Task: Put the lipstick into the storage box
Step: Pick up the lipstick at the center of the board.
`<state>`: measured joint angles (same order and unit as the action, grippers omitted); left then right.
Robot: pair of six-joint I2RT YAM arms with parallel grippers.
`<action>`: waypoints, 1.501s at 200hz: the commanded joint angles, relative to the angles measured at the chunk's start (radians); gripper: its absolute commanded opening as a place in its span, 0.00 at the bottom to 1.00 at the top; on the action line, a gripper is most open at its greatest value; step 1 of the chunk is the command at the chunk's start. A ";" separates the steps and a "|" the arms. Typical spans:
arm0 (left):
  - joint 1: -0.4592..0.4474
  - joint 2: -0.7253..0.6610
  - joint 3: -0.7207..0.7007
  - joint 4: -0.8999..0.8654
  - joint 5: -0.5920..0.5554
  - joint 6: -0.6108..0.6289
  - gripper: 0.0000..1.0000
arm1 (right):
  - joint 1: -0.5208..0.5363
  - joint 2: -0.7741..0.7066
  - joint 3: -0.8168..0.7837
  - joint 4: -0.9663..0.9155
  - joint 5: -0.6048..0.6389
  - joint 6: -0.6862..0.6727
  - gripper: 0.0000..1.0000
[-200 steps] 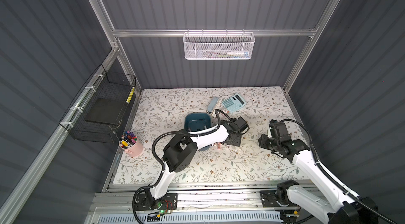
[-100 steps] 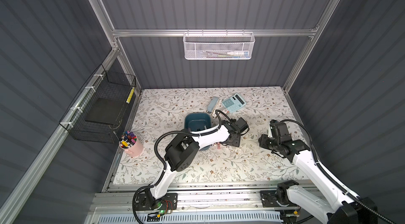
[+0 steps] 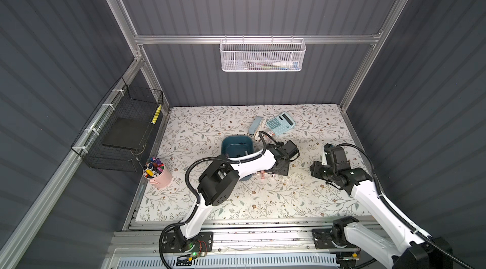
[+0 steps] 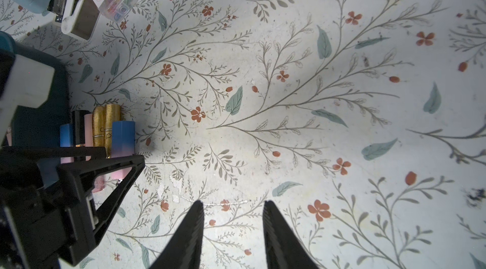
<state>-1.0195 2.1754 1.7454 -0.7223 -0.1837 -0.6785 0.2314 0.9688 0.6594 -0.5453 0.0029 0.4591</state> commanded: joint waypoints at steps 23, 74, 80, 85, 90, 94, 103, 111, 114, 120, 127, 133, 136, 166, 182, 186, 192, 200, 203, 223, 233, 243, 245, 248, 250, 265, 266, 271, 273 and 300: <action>0.007 0.027 0.038 -0.032 -0.007 -0.006 0.67 | -0.009 -0.002 -0.010 0.009 -0.015 -0.014 0.41; 0.005 0.052 0.048 -0.037 0.004 -0.005 0.65 | -0.013 -0.008 -0.015 0.011 -0.021 -0.016 0.41; 0.007 0.053 0.048 -0.037 0.003 -0.005 0.65 | -0.014 -0.008 -0.016 0.011 -0.021 -0.017 0.41; 0.006 0.055 0.048 -0.037 0.003 -0.005 0.65 | -0.014 -0.008 -0.016 0.011 -0.021 -0.016 0.41; 0.006 0.056 0.048 -0.037 0.003 -0.005 0.65 | -0.014 -0.008 -0.016 0.011 -0.021 -0.016 0.41; 0.006 0.058 0.049 -0.038 0.003 -0.006 0.65 | -0.014 -0.008 -0.016 0.012 -0.021 -0.016 0.41; 0.007 0.061 0.049 -0.038 0.003 -0.006 0.65 | -0.015 -0.007 -0.017 0.014 -0.023 -0.016 0.41; 0.007 0.065 0.049 -0.037 0.005 -0.006 0.65 | -0.015 -0.007 -0.019 0.015 -0.023 -0.016 0.41; 0.007 0.067 0.050 -0.038 0.005 -0.007 0.65 | -0.015 -0.007 -0.020 0.015 -0.023 -0.017 0.41; 0.006 0.070 0.049 -0.037 0.005 -0.006 0.65 | -0.015 -0.005 -0.019 0.016 -0.023 -0.017 0.41; 0.006 0.074 0.050 -0.036 0.006 -0.006 0.65 | -0.015 -0.005 -0.019 0.017 -0.025 -0.017 0.41; 0.007 0.078 0.049 -0.034 0.006 -0.006 0.65 | -0.016 -0.004 -0.019 0.017 -0.027 -0.018 0.41; 0.007 0.079 0.050 -0.034 0.007 -0.006 0.65 | -0.017 -0.003 -0.018 0.016 -0.027 -0.018 0.40; 0.007 0.098 0.059 -0.037 0.011 -0.005 0.58 | -0.018 -0.005 -0.019 0.017 -0.027 -0.017 0.41; 0.009 0.100 0.059 -0.037 0.011 -0.004 0.55 | -0.018 -0.005 -0.020 0.016 -0.025 -0.016 0.41; 0.008 0.099 0.057 -0.037 0.011 -0.004 0.55 | -0.019 -0.005 -0.020 0.015 -0.026 -0.017 0.41; 0.008 0.101 0.057 -0.037 0.011 -0.004 0.52 | -0.018 -0.007 -0.020 0.015 -0.025 -0.017 0.41; 0.008 0.100 0.057 -0.039 0.011 -0.002 0.47 | -0.020 -0.006 -0.020 0.016 -0.024 -0.016 0.41; 0.010 0.100 0.058 -0.039 0.012 -0.002 0.45 | -0.020 -0.007 -0.018 0.014 -0.024 -0.016 0.41; 0.010 0.102 0.054 -0.039 0.011 0.000 0.36 | -0.021 -0.008 -0.018 0.014 -0.024 -0.017 0.41; 0.012 0.103 0.051 -0.039 0.012 0.000 0.29 | -0.021 -0.008 -0.018 0.013 -0.023 -0.017 0.41; 0.013 0.103 0.049 -0.039 0.013 0.000 0.24 | -0.021 -0.008 -0.018 0.012 -0.023 -0.017 0.41; 0.013 0.103 0.048 -0.039 0.014 -0.001 0.24 | -0.021 -0.008 -0.018 0.013 -0.023 -0.016 0.41; 0.013 0.103 0.048 -0.039 0.014 0.001 0.22 | -0.022 -0.008 -0.019 0.013 -0.024 -0.016 0.40; 0.013 0.103 0.048 -0.039 0.014 0.000 0.21 | -0.021 -0.008 -0.020 0.013 -0.023 -0.017 0.40; 0.013 0.101 0.046 -0.039 0.017 0.000 0.14 | -0.022 -0.008 -0.017 0.012 -0.024 -0.017 0.41; 0.013 0.100 0.046 -0.039 0.017 0.000 0.13 | -0.022 -0.008 -0.018 0.012 -0.024 -0.016 0.41; 0.013 0.098 0.046 -0.039 0.019 0.000 0.12 | -0.022 -0.008 -0.018 0.012 -0.023 -0.017 0.41; 0.013 0.097 0.046 -0.039 0.018 0.000 0.12 | -0.022 -0.008 -0.017 0.011 -0.022 -0.015 0.40; 0.012 0.072 0.054 -0.045 0.016 0.002 0.10 | -0.023 -0.008 -0.014 0.007 -0.020 -0.015 0.41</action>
<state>-1.0126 2.2517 1.7851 -0.7334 -0.1799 -0.6823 0.2146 0.9688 0.6472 -0.5278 -0.0196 0.4477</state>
